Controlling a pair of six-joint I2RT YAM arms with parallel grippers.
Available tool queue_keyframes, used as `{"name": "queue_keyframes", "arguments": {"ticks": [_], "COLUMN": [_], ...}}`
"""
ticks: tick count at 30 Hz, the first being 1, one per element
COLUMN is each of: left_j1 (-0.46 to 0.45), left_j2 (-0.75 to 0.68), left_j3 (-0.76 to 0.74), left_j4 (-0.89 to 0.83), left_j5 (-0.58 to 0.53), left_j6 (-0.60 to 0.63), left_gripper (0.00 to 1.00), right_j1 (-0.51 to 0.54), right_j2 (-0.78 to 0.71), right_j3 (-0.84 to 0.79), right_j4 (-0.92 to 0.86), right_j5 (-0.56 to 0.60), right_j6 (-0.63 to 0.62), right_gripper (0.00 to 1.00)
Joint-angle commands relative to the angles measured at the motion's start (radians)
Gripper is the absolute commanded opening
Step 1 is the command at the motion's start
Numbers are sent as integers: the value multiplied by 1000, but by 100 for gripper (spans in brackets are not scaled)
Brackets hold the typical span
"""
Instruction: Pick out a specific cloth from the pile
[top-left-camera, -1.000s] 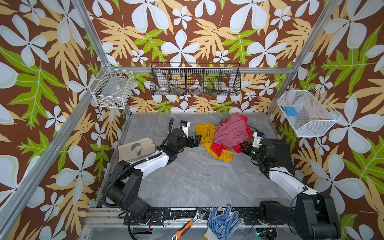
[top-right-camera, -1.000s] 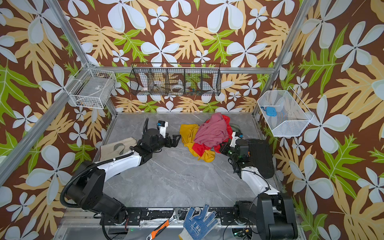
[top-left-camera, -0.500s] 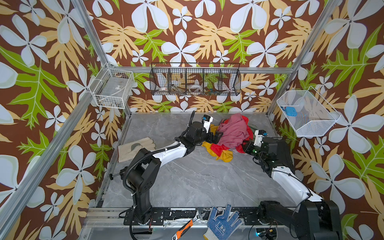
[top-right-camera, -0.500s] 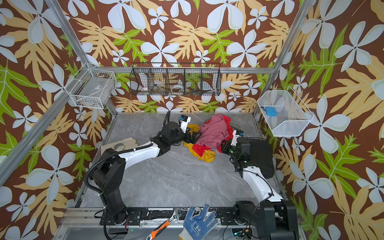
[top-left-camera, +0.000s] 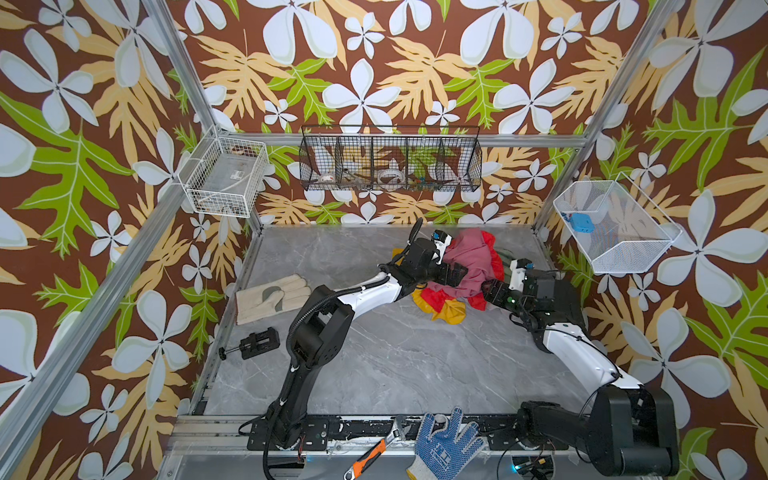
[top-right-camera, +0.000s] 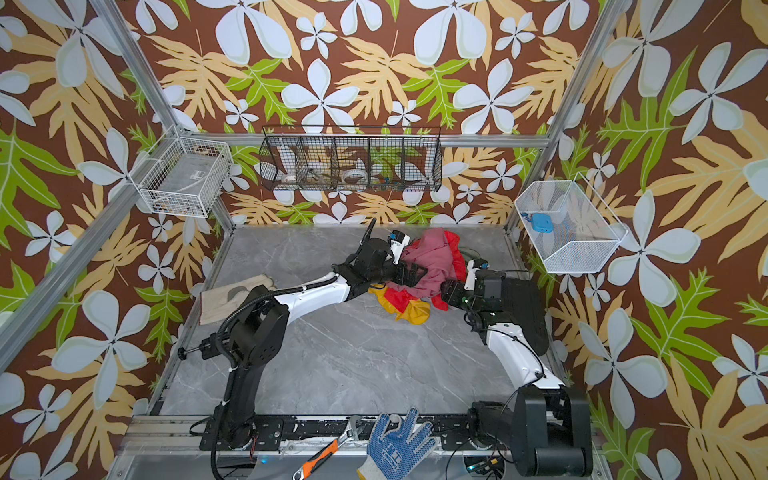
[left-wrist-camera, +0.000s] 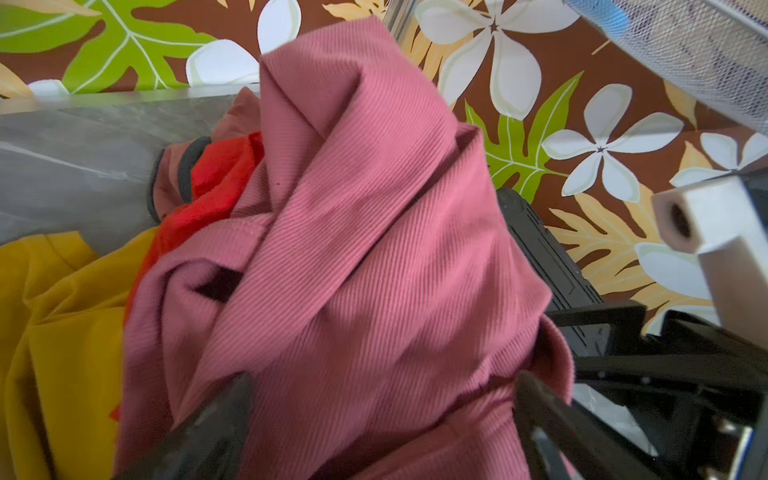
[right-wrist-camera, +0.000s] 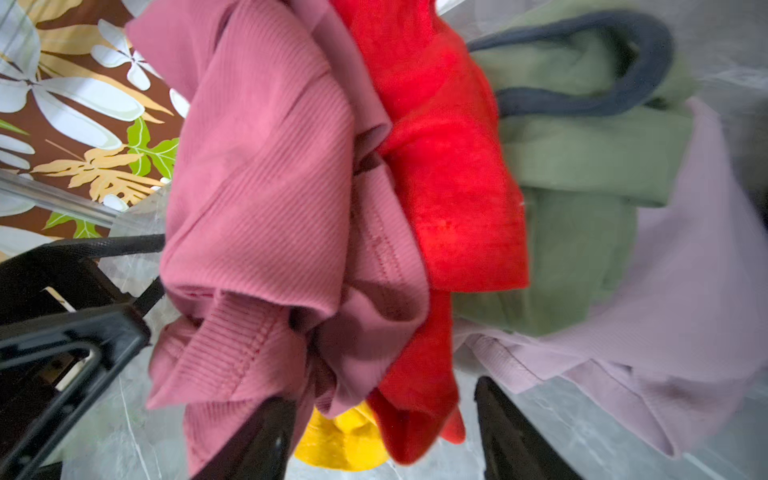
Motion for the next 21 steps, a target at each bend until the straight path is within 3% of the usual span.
{"name": "queue_keyframes", "arguments": {"ticks": [1,11,18,21], "left_j1": [-3,-3,0,2], "left_j2": [32,46,51,64], "left_j3": [49,57,58,87], "left_j4": [-63,-92,-99,-109], "left_j5": [-21,-67,-98,-87], "left_j6": [-32,-55,-93,-100], "left_gripper": [97,96,96,96], "right_j1": [-46,-96,-95,-95], "right_j2": [-25,81,140,134], "right_j3": [-10,9,17,-19], "right_j4": [-14,96,78,101], "right_j5": [-10,-179,-225,-245], "right_j6": [-29,-9,-57,-41], "right_gripper": [68,51,36,35]}}
